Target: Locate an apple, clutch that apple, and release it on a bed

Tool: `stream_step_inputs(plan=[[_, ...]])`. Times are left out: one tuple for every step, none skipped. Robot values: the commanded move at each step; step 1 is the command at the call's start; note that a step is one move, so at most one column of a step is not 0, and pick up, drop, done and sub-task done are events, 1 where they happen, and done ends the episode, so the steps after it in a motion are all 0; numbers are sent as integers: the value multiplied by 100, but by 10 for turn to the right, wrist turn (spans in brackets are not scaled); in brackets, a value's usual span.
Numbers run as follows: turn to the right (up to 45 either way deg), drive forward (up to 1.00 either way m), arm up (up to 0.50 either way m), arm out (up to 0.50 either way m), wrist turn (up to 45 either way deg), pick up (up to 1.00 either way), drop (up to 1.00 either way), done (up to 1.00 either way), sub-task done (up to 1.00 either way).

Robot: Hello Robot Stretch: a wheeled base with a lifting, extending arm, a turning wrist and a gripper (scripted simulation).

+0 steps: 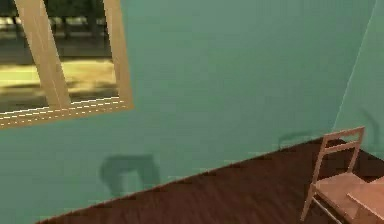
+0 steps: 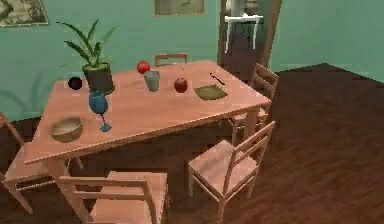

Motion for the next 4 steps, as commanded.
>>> stream_step_inputs(plan=[[450, 0, 0, 0, 0, 0, 0, 0, 0], [450, 0, 0, 0, 0, 0, 0, 0, 0], [420, 0, 0, 0, 0, 0, 0, 0, 0], [0, 100, 0, 0, 0, 0, 0, 0, 0]])
